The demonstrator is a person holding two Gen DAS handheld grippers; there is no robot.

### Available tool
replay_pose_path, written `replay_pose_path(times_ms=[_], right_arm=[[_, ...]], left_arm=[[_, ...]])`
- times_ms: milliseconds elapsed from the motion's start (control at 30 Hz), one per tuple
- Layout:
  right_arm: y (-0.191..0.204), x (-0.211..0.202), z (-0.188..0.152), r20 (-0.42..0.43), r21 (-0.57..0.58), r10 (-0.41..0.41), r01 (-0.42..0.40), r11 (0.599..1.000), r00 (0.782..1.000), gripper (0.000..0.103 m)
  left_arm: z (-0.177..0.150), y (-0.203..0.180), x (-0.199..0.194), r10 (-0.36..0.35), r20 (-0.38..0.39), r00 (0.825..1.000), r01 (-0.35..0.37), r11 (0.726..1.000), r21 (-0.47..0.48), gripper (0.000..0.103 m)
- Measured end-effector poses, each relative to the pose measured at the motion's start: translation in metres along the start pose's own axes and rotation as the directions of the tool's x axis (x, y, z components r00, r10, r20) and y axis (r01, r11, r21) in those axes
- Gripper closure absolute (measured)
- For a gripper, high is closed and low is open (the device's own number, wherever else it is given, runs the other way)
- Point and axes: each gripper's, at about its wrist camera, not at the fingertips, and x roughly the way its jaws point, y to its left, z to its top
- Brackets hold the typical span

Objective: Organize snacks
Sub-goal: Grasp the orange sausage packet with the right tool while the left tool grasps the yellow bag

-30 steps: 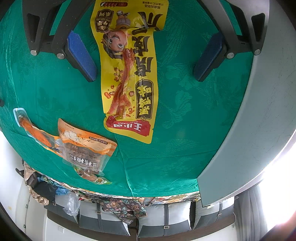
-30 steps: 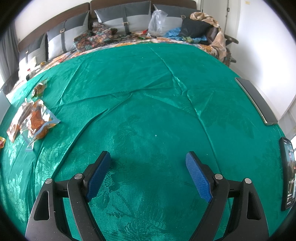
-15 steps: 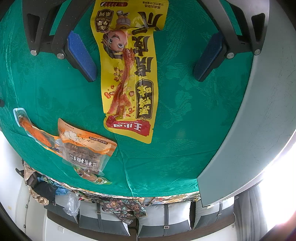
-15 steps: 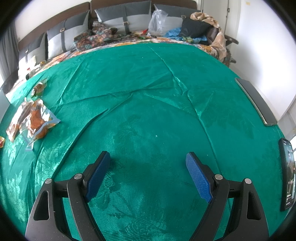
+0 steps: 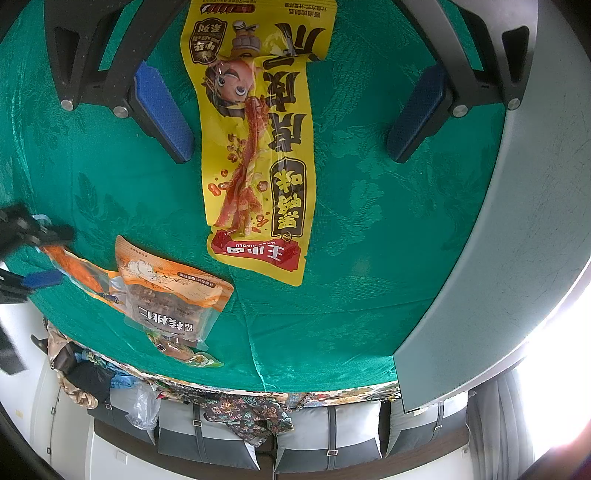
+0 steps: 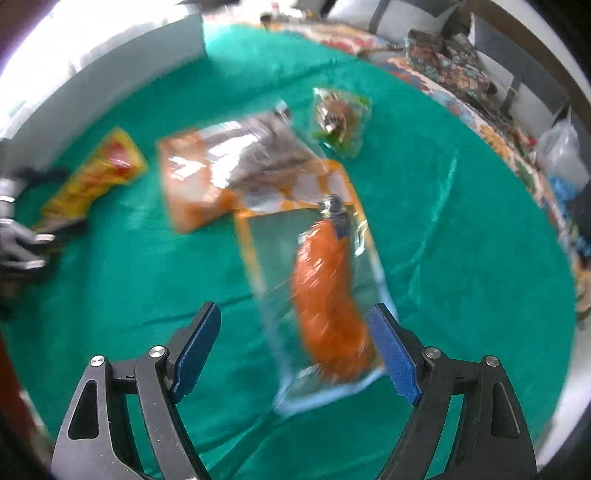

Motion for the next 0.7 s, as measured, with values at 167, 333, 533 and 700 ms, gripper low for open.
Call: replay_pose_path(times_ms=[167,333,533,700], right_arm=[[-0.04,0.017,0.004,-0.022,0.202,0.111,-0.105,0.974,0.994,0.018],[-0.04,0.001,-0.002,-0.059,0.248,0.126,-0.107,0.963,0.99,0.055],[-0.057,-0.031,-0.026,-0.022,0.409,0.161,-0.139,0.902,0.987,0.079],[-0.083,-0.053,-0.051,0.048,0.54,0.322,-0.296,0.788,0.945,0.081]], left_arm=[[0.0,0.0,0.0,0.0,0.0,1.0,0.0,1.0,-0.001,0.0],[0.0,0.0,0.0,0.001,0.0,1.0,-0.001,1.0,-0.001,0.0],[0.0,-0.001,-0.001,0.001,0.0,1.0,-0.001,1.0,-0.001,0.0],[0.0,-0.001,-0.001,0.002,0.0,1.0,-0.002,1.0,-0.001,0.0]])
